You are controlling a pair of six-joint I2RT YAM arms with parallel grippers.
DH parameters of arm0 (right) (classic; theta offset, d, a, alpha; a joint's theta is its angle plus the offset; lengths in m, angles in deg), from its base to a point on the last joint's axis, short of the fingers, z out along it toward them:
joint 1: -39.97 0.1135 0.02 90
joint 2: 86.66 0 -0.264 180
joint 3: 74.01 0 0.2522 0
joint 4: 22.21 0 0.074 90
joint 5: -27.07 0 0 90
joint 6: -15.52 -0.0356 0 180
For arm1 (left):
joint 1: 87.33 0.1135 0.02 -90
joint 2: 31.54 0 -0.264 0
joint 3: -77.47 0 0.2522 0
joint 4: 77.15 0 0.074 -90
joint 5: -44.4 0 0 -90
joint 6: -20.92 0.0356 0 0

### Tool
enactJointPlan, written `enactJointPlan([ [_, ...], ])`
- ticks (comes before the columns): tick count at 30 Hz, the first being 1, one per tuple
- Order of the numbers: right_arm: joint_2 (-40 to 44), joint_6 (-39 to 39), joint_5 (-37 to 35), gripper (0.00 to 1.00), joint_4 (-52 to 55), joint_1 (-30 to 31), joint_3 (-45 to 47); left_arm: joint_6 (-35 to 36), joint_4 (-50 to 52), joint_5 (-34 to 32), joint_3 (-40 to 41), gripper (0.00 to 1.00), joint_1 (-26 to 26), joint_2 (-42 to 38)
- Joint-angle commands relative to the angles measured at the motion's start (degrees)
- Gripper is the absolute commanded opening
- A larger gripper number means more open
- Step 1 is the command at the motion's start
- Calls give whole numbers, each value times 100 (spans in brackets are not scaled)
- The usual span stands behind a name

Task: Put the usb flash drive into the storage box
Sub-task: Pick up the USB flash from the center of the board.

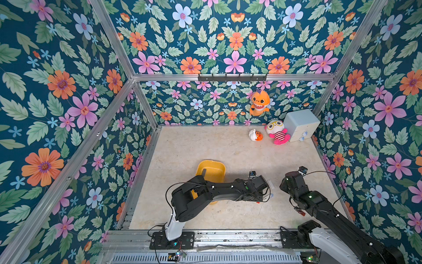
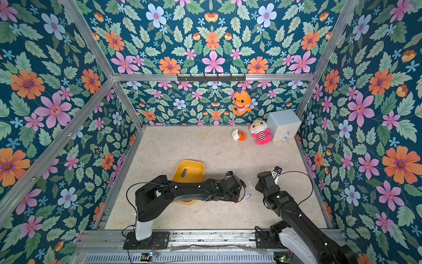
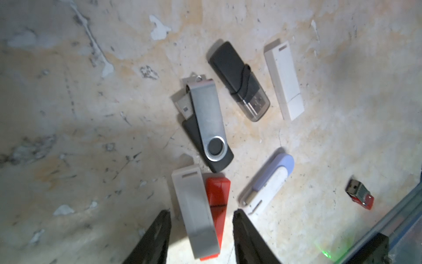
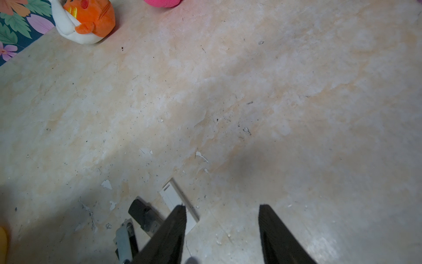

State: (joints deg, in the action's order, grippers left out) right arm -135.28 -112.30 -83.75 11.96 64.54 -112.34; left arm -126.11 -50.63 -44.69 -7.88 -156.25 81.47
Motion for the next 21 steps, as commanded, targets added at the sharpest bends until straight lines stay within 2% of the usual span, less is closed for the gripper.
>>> enactJointPlan([
  [1,28,56,-28,56,-69,-5,27,-97,82,35,49,45,-7,54],
  [7,-20,65,-10,57,-89,-2,11,-82,105,51,33,36,-31,141],
  [21,-29,78,-1,56,-95,-3,14,180,556,-279,-133,22,-25,37],
])
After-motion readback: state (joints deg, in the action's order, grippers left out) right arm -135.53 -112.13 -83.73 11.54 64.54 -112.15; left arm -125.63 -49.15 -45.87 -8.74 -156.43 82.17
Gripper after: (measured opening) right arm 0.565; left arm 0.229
